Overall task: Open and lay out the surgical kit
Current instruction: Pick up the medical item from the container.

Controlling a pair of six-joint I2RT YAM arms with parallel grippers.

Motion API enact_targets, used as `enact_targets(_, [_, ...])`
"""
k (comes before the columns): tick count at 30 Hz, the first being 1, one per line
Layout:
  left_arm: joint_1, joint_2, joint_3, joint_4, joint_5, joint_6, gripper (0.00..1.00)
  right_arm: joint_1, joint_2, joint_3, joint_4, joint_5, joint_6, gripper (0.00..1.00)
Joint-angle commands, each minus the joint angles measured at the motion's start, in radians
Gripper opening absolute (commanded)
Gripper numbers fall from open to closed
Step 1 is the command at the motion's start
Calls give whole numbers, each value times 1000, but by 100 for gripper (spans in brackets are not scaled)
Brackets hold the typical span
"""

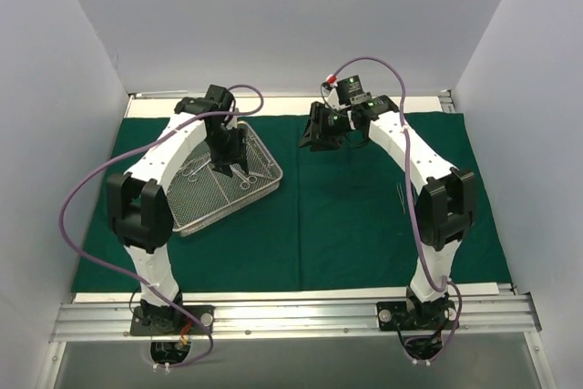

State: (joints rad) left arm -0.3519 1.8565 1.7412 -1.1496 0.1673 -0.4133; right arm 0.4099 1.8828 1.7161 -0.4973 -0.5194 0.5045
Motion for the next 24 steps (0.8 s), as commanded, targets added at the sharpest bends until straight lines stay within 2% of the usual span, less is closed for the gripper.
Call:
enact_targets(1, [59,70,61,36,-28,-88,56,17,-71,-19,-24,13,-26,41])
enact_targets(8, [110,297,233,22,-75,-202,51,-13,-112,-88,-6,4,-34,41])
enact_targets(11, [111,355,283,21,-127,-226,52,-34,-125,-118,0,-5,-43,41])
enact_targets(17, [125,440,374,24,-198,-254,58,-74,-128,-145,6,-34,-52,40])
enact_targets(24, [139,500,440,5,-241,-259,59,-109,-116,-161,11,-63,-69,40])
